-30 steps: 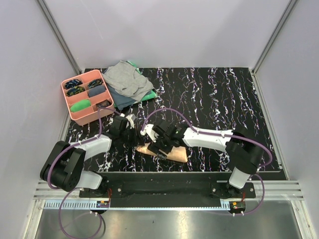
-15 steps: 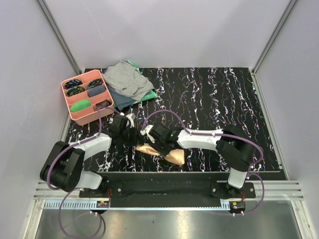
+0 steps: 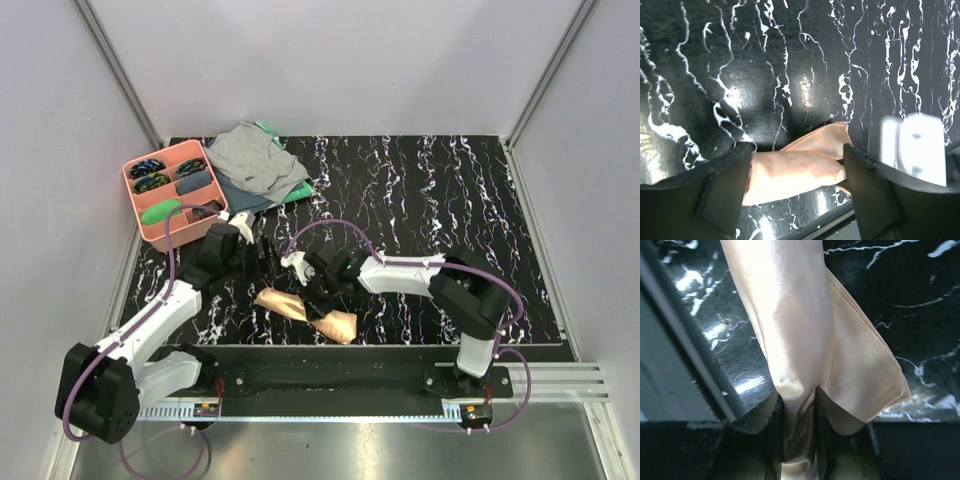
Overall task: Fold the napkin, place the utensils inside, and roll it up
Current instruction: Roll the napkin with the utensil
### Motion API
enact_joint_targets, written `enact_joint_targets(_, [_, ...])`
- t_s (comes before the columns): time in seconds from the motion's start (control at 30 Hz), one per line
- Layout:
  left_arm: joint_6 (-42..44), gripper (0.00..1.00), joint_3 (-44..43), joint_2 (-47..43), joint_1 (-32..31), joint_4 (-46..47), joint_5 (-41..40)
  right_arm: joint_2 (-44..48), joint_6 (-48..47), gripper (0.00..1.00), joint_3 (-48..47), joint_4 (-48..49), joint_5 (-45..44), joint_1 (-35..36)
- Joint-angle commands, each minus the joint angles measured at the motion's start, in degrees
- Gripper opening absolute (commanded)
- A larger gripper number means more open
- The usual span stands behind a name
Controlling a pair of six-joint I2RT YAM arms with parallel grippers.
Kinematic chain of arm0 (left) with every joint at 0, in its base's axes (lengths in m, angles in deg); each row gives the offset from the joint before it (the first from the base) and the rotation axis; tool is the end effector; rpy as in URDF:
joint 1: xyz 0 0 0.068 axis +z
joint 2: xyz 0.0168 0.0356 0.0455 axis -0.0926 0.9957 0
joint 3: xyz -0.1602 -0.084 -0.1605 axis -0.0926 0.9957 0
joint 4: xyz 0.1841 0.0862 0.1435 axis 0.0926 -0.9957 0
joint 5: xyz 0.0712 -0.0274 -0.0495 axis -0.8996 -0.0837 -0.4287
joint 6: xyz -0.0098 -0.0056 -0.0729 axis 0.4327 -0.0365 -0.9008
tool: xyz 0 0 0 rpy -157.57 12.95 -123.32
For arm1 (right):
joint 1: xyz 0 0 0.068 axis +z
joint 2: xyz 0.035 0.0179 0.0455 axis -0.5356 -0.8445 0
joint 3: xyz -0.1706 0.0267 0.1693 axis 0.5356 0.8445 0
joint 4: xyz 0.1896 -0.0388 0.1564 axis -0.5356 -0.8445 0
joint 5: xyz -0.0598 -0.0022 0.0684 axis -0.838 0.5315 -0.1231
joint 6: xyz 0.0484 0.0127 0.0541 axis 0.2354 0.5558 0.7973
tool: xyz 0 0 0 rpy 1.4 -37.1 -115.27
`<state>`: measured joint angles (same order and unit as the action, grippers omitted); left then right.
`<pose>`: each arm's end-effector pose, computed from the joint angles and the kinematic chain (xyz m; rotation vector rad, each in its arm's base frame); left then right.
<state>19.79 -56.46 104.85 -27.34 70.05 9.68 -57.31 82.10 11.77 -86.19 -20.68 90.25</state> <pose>0.2169 -0.1039 0.1774 -0.0382 2.4107 -0.7263 0.1762 0.3119 0.1119 -1.3632 2.3426 0.7119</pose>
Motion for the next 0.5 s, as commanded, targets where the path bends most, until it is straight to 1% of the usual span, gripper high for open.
enact_joint_targets(0.0, [-0.7, 0.82, 3.1, -4.1, 0.0, -0.8, -2.1, -4.1, 0.2, 0.28, 0.2, 0.1, 17.1, -3.8])
enact_joint_targets(0.03, [-1.2, 0.84, 4.2, -5.3, 0.0, -0.8, -2.8, -4.7, 0.3, 0.28, -0.5, 0.1, 19.0, -5.6])
enact_joint_targets(0.07, [-1.4, 0.86, 4.7, -5.9, 0.0, -0.8, -3.5, -5.0, 0.4, 0.28, -0.8, 0.1, 23.7, -7.0])
enact_joint_targets(0.13, [-1.9, 0.88, 5.7, -7.4, 0.0, -0.5, -4.0, -6.9, 0.8, 0.28, -2.2, -0.1, 29.0, -10.0])
enact_joint_targets(0.17, [-1.9, 0.89, 6.1, -7.9, 0.0, 0.3, -4.2, -7.5, 0.7, 0.28, -2.8, -0.6, 33.1, -10.7])
enact_joint_targets(0.2, [-2.2, 0.91, 6.5, -8.3, 0.0, 0.7, -4.2, -8.6, 0.5, 0.27, -3.2, -1.0, 34.4, -11.2])
enact_joint_targets(0.27, [-2.5, 0.92, 8.0, -9.2, 0.0, 2.7, -4.3, -9.7, 0.2, 0.27, -4.4, -1.8, 36.9, -12.1])
enact_joint_targets(0.4, [-2.5, 0.93, 10.4, -9.3, 0.0, 5.6, -5.2, -12.9, -0.1, 0.27, -6.1, -2.8, 41.7, -13.7])
enact_joint_targets(0.47, [-2.5, 0.92, 11.9, -8.7, 0.0, 8.2, -4.8, -13.9, -0.1, 0.27, -6.9, -3.4, 43.6, -14.3])
